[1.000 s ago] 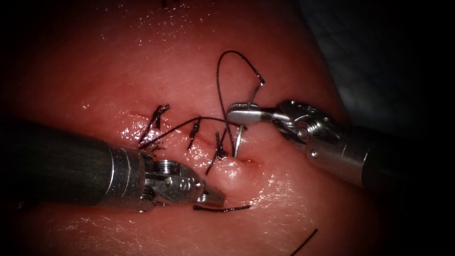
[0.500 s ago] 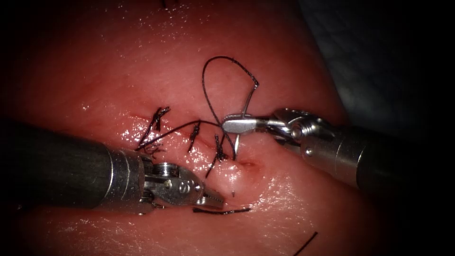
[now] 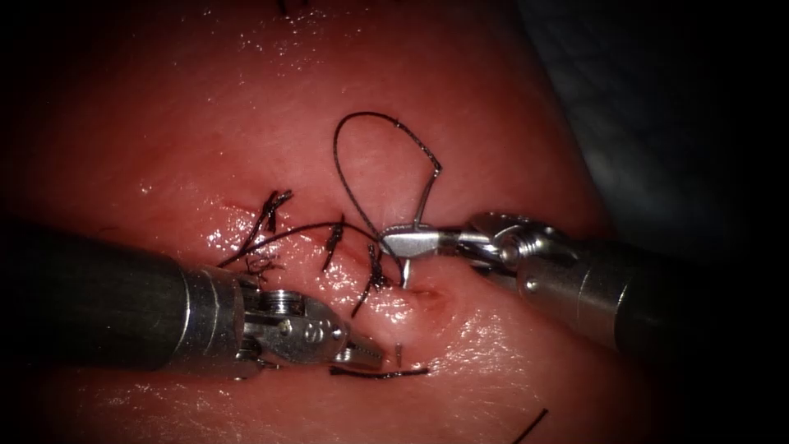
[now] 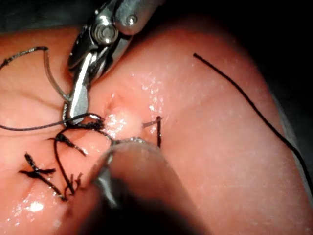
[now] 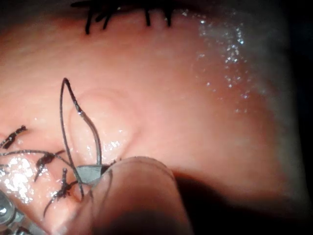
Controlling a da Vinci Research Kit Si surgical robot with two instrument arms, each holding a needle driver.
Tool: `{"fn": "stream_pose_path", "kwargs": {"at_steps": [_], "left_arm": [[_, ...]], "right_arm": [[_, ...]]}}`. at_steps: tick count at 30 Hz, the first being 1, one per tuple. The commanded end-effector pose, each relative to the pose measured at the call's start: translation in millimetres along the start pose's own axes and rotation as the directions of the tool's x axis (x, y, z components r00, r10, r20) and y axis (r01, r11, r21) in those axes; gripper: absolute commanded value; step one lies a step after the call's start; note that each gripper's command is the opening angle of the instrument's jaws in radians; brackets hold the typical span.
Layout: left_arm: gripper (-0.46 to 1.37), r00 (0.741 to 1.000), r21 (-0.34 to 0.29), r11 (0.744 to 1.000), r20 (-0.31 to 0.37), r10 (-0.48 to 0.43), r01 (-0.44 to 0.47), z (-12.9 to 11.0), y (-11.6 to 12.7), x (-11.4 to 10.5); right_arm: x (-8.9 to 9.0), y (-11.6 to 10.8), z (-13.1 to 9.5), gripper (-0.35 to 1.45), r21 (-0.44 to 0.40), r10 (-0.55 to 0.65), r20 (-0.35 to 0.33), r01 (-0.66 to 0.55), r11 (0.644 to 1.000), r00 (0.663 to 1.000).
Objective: Wound Closure
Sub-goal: Use the right gripper to throw the needle through the bottom of the wound
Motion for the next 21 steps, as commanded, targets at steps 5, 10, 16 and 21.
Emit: {"fn": "stream_pose_path", "kwargs": {"at_steps": [5, 10, 16, 21], "left_arm": [[-0.35, 1.0, -0.009, 1.0, -0.001, -0.001, 0.001, -0.2, -0.1, 0.1], [-0.35, 1.0, -0.01, 1.0, -0.005, -0.003, 0.003, -0.3, -0.3, 0.3], [-0.35, 1.0, -0.009, 1.0, -0.011, -0.006, 0.006, -0.4, -0.4, 0.7], [-0.35, 1.0, -0.009, 1.0, -0.011, -0.008, 0.008, -0.4, -0.5, 1.0]], "right_arm": [[-1.4, -0.2, 0.1, -0.35, -0.007, -0.001, -0.006, 0.001, 1.0, 1.0], [-2.5, -0.4, 0.2, -0.35, -0.02, -0.001, -0.026, 0.001, 1.0, 1.0], [-3.8, -0.6, 0.4, -0.35, -0.026, 0.003, -0.024, -0.004, 1.0, 1.0], [-4.4, -0.6, 0.5, -0.35, -0.028, 0.003, -0.022, -0.003, 1.0, 1.0]]}}
